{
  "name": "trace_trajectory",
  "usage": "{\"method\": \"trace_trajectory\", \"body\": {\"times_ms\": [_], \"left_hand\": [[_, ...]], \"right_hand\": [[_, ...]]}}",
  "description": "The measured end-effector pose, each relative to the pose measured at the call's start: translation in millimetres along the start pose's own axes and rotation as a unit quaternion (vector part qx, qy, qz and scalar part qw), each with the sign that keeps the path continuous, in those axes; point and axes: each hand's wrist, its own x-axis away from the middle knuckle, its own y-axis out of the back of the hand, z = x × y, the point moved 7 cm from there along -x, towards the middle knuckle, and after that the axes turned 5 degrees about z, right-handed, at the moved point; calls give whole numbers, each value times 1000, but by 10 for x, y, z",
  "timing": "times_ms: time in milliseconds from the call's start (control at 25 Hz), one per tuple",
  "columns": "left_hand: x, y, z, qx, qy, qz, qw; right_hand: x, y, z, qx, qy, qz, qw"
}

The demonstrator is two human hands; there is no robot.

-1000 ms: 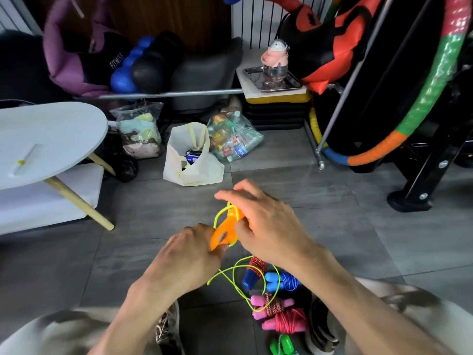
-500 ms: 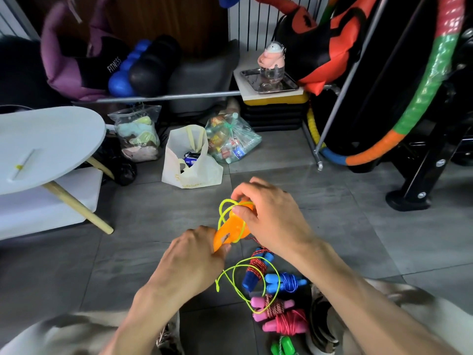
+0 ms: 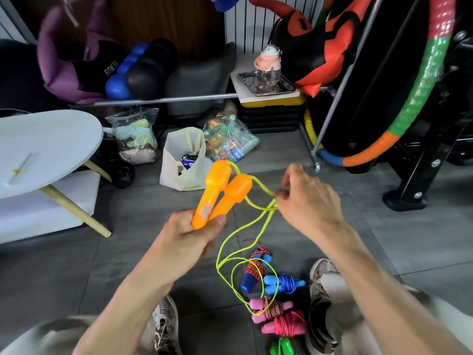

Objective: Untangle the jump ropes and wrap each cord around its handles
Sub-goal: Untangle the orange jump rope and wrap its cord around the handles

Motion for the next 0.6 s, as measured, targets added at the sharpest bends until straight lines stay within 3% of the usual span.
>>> {"method": "trace_trajectory", "body": {"times_ms": [80, 160, 200, 320, 480, 520, 600], "left_hand": [[33, -15, -48, 48, -10, 26, 998], [54, -62, -70, 41, -20, 46, 998], [58, -90, -70, 40, -20, 54, 997], [70, -116, -111, 44, -39, 61, 996], [63, -67, -167, 52, -60, 37, 996], [51, -62, -146, 47, -54, 40, 997], [39, -57, -100, 42, -39, 51, 997]], "right_hand": [[-54, -4, -110, 6, -20, 38, 999], [-46, -80, -8, -124, 33, 74, 989], [-19, -132, 92, -223, 66, 103, 967], [78, -254, 345, -457, 82, 150, 873], [181, -454, 479, -719, -18, 216, 661], [207, -463, 518, -741, -17, 232, 630], [244, -436, 570, -757, 2, 254, 602]]}}
